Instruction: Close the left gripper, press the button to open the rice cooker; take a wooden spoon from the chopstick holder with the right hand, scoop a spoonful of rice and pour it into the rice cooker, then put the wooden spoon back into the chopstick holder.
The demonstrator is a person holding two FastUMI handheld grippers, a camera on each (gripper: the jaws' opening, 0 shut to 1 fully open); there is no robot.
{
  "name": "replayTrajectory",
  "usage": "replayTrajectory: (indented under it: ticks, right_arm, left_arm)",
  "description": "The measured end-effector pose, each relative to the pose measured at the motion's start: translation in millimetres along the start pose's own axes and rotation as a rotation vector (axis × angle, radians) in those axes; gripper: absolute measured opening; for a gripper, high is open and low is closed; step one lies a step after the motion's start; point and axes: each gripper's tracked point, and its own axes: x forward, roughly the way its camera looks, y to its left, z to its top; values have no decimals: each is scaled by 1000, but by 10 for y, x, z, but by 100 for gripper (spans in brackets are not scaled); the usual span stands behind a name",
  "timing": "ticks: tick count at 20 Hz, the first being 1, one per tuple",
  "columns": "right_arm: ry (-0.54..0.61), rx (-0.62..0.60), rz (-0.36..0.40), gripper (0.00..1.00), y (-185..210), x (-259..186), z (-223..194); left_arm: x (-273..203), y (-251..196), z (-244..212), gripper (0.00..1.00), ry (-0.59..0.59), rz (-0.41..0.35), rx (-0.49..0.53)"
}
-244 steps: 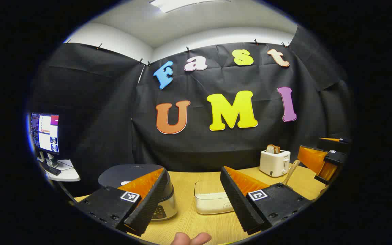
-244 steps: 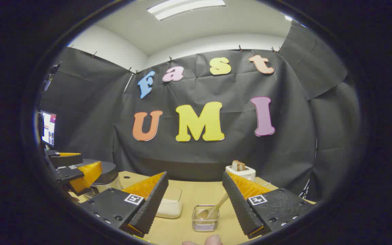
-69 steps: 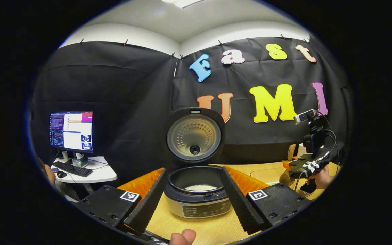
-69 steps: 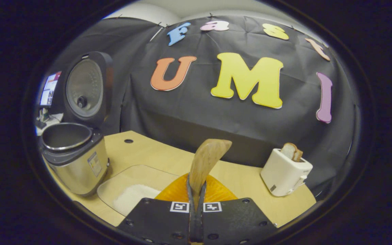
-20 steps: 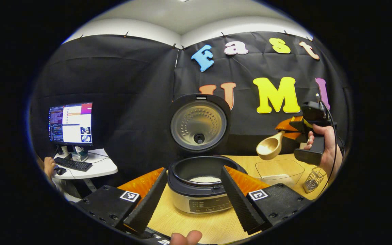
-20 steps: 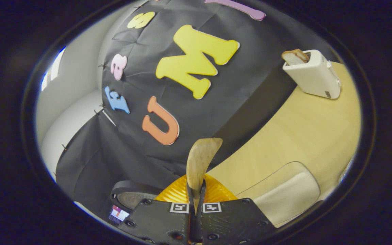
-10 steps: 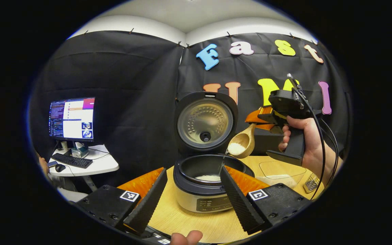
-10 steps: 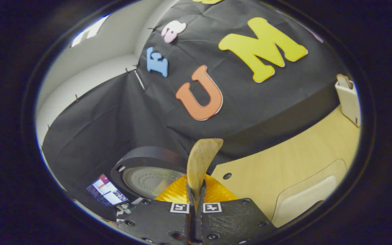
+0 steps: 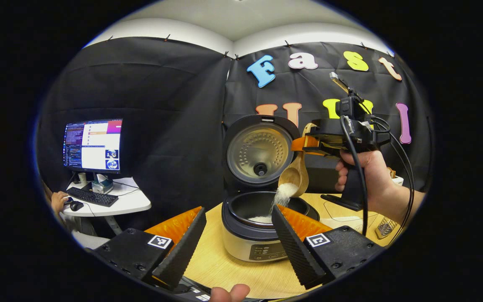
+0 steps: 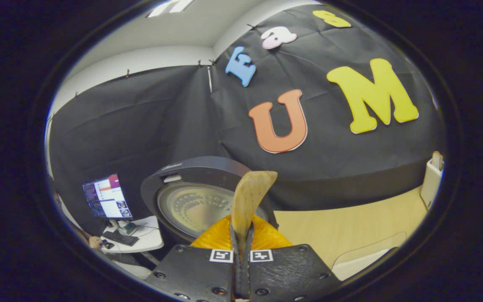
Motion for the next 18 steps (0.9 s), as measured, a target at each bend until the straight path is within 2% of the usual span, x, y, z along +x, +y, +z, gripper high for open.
replayTrajectory:
  ticks: [4, 9, 18]
  right_arm:
    - [-24, -128, -19, 0, 100, -14, 27]
    - [-79, -335, -4, 0, 286, -31, 86]
    - [-106, -401, 23, 0, 307, -31, 151]
  left_arm:
    - [-6, 14, 31, 100, -5, -1, -6]
    - [-4, 58, -8, 100, 2, 6, -15]
    - [-15, 120, -4, 100, 4, 16, -34]
